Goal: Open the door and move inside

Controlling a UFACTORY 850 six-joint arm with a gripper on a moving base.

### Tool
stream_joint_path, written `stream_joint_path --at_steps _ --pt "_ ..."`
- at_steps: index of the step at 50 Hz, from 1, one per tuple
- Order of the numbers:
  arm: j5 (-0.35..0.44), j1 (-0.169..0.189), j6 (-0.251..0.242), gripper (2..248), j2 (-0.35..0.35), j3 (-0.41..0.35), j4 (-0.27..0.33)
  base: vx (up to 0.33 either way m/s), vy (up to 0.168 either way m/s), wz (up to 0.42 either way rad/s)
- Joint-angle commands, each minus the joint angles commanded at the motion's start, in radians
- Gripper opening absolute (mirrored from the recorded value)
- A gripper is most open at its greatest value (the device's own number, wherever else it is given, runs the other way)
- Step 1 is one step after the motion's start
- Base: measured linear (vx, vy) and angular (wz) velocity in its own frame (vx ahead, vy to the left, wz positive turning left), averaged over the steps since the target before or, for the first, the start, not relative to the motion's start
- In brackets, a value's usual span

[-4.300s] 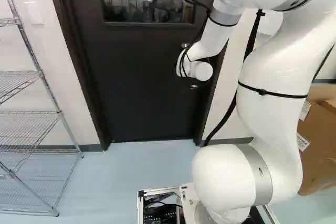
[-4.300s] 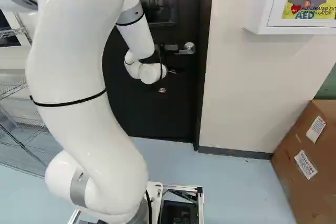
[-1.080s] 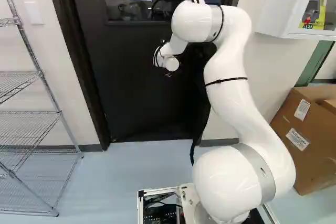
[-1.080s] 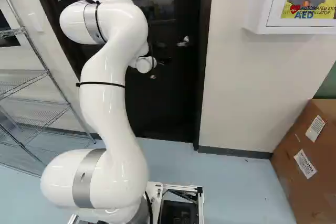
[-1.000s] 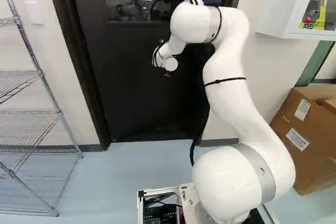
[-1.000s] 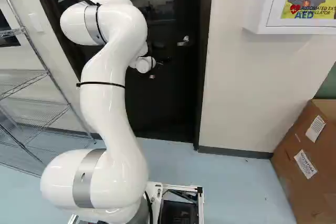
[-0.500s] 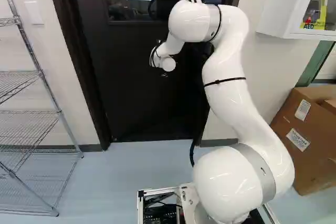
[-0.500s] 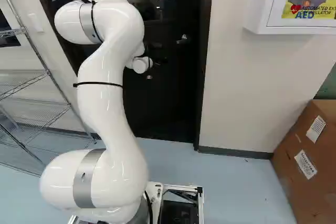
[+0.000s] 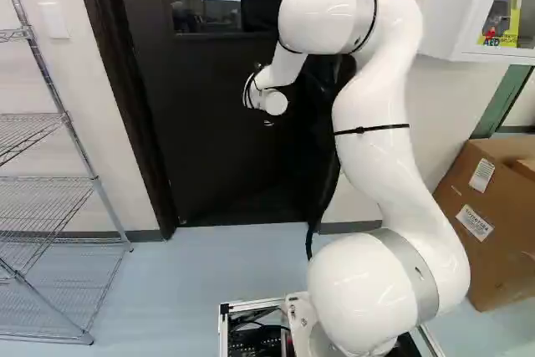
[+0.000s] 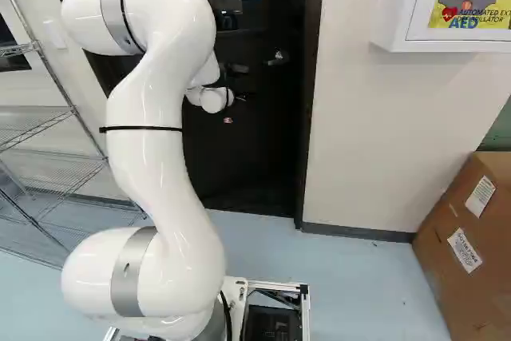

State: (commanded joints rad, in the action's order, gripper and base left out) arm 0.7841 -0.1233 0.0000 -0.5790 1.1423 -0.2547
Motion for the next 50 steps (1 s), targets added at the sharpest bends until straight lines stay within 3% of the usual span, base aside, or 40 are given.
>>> stream_joint_path --at_steps 15,50 --pt "0.0 0.005 0.0 247 0.071 -0.093 0.04 0.0 0.0 0.0" --pt "0.0 0.016 0.0 247 0.235 -0.299 0.222 0.0 0.0 0.0"
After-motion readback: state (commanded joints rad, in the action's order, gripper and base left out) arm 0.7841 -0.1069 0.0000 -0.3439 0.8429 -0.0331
